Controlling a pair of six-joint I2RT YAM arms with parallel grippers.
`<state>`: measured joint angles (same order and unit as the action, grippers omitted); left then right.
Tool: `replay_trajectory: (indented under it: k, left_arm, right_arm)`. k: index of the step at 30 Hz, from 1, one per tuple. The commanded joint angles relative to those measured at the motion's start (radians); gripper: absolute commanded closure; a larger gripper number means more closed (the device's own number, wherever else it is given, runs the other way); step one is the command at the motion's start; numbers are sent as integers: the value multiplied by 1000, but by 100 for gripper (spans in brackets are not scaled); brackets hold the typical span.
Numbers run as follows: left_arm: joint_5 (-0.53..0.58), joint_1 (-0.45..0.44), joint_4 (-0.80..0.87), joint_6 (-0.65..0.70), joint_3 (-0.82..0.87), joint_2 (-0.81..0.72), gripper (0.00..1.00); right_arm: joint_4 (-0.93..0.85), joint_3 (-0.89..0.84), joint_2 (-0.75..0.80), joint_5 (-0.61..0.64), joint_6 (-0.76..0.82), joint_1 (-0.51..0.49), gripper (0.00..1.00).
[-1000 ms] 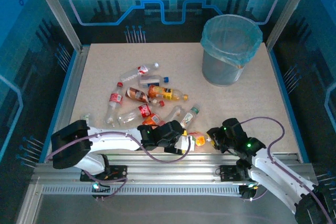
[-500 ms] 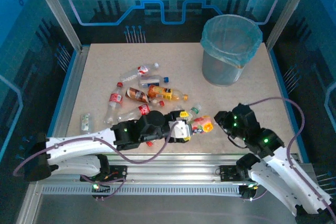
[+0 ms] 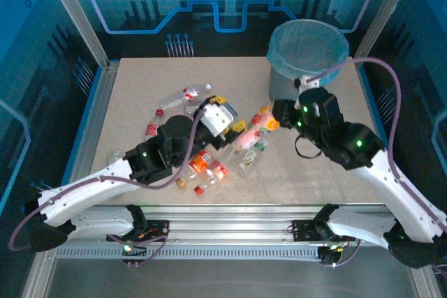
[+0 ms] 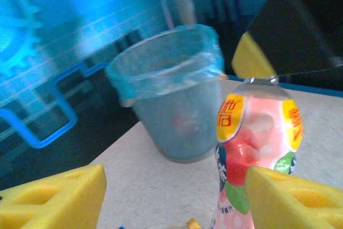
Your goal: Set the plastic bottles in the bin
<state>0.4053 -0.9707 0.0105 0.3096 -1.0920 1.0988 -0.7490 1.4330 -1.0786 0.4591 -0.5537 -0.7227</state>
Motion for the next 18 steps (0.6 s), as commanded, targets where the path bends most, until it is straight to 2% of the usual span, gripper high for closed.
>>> replay_trajectory:
  k: [1,6,10,13,18]
  left_arm:
    - [69,70,25,-170,-71,14,29]
    - [10,141,38,-281,-107,36,29]
    - [-41,150,86,-306,-143,61,29]
    - [-66,150,104,-317,-152,72,29]
    - [-79,151,123,-336,-155,84,29]
  right_arm:
    - [109,150,-77,131,275,-18,100]
    - [230,397,-260,287,508,-18,100]
    - [295,611,-425,402,684,9,100]
    - [219,866,-590,433,737,62,100]
    - [68,1383,-928,510,855,146,100]
